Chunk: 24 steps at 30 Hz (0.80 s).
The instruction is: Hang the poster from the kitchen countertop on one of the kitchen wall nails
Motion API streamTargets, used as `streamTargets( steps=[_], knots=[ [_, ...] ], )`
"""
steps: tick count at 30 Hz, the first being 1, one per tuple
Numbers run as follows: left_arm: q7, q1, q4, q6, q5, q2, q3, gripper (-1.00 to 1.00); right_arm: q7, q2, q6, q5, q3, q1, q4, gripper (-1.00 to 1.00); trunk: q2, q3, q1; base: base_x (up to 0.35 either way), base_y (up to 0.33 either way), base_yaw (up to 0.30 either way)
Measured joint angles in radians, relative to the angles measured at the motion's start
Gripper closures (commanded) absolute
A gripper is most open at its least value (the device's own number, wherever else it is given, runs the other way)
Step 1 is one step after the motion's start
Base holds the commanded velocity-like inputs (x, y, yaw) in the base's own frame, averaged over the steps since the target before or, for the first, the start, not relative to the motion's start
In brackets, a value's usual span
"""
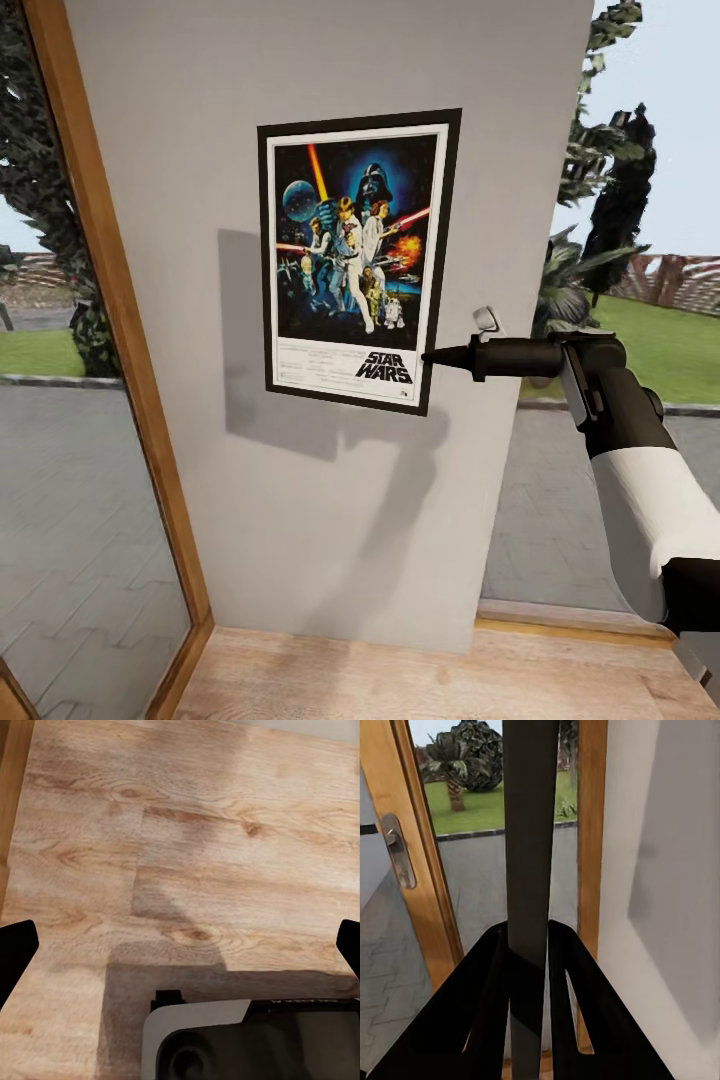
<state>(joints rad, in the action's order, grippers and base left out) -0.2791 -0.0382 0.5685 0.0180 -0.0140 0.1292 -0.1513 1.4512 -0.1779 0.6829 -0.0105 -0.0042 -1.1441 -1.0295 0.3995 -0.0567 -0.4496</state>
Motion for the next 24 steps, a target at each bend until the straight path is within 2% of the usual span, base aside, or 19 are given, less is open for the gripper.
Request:
streamTargets(
  steps=[20,24],
  knots=[
    [0.000,0.000,0.000,0.000,0.000,0.000,0.000,-1.00,0.000,0.000,0.001,-0.001,-0.001,0.000,0.000,1.00,0.000,0.000,0.000,0.077,0.000,0.000],
    [0.000,0.000,0.000,0.000,0.000,0.000,0.000,-1.00,0.000,0.000,0.001,-0.001,0.000,0.000,0.000,1.00,0.000,0.000,0.000,0.195,0.000,0.000]
  ],
)
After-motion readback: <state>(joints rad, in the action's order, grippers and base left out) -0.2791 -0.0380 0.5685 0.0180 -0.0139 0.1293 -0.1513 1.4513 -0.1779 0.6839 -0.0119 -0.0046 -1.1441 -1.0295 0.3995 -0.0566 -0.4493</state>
